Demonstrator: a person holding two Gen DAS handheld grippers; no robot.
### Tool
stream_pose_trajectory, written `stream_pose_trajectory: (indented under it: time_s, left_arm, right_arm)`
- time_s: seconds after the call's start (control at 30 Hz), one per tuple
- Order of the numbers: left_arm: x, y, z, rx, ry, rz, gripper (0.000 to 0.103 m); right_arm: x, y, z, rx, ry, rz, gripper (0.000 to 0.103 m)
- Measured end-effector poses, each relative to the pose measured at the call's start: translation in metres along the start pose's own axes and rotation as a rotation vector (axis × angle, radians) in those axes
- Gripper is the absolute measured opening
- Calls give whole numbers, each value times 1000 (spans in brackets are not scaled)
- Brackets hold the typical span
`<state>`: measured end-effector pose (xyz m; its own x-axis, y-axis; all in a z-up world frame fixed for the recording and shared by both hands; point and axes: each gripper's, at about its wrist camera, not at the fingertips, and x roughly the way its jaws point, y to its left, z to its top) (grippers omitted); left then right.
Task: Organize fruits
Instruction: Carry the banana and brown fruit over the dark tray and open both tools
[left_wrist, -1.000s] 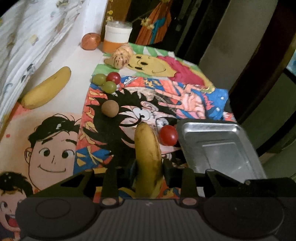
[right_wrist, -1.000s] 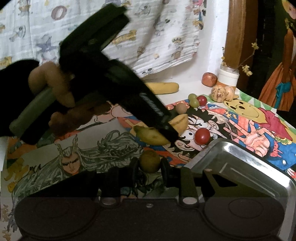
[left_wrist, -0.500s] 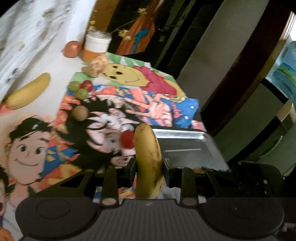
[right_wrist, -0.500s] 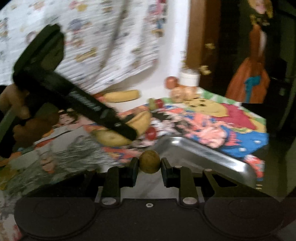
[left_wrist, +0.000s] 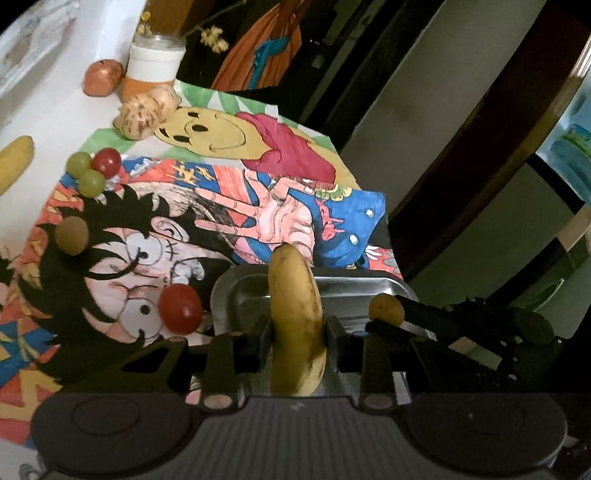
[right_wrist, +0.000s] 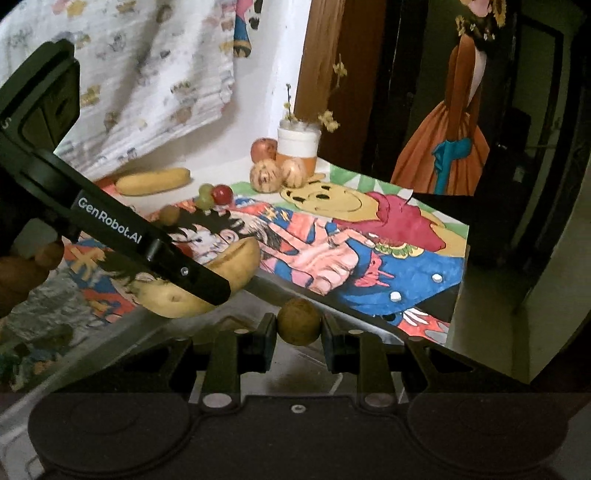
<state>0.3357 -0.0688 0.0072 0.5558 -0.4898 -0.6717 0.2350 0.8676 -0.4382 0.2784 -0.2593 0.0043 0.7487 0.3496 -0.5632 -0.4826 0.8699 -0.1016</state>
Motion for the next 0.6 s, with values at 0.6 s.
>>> stream_pose_trajectory:
  time_s: [0.6]
  left_arm:
    - [16, 5, 0, -20, 35, 15, 35]
  right_arm:
    - [22, -1, -4, -19, 59, 3, 28]
